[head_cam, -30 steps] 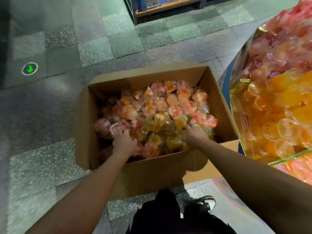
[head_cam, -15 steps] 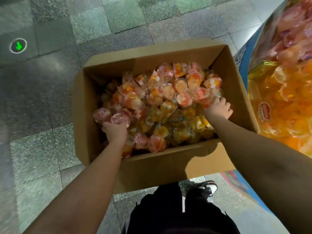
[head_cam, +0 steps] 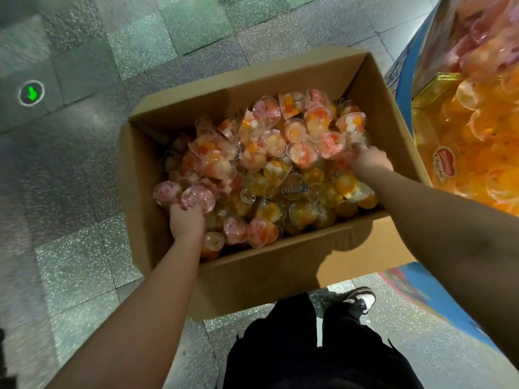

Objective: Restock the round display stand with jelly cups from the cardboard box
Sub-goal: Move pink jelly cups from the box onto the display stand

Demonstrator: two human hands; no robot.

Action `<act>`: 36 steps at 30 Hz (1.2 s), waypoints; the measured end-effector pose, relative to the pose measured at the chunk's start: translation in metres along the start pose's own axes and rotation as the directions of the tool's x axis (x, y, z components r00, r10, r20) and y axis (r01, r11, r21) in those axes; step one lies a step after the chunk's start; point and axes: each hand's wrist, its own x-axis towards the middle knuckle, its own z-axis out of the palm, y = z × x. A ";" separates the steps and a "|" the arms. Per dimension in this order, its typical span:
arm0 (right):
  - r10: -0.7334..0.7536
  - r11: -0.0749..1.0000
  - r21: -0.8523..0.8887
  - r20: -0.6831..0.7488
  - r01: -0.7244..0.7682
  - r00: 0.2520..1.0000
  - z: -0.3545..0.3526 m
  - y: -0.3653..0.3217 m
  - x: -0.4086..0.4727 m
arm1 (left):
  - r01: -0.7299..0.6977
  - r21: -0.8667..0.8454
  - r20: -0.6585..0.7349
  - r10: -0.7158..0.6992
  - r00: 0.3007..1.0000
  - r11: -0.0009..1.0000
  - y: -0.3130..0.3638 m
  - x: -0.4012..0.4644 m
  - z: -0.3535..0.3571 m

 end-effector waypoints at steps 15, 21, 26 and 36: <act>-0.081 0.368 0.928 0.097 -0.061 0.992 -0.063 0.098 -0.153 | -0.015 -0.173 0.511 0.103 0.854 0.985 0.047 -0.145 0.071; -0.031 0.148 0.985 0.094 -0.089 0.995 -0.069 0.177 -0.202 | -0.167 -0.200 0.669 0.259 0.697 0.965 0.083 -0.252 0.133; 0.035 -0.033 0.994 0.105 -0.104 0.994 -0.071 0.257 -0.232 | -0.275 -0.185 0.774 0.312 0.552 0.944 0.086 -0.339 0.187; 0.190 -0.323 0.926 0.265 -0.195 0.945 -0.037 0.389 -0.275 | -0.294 -0.074 0.936 0.168 0.310 0.953 0.045 -0.459 0.287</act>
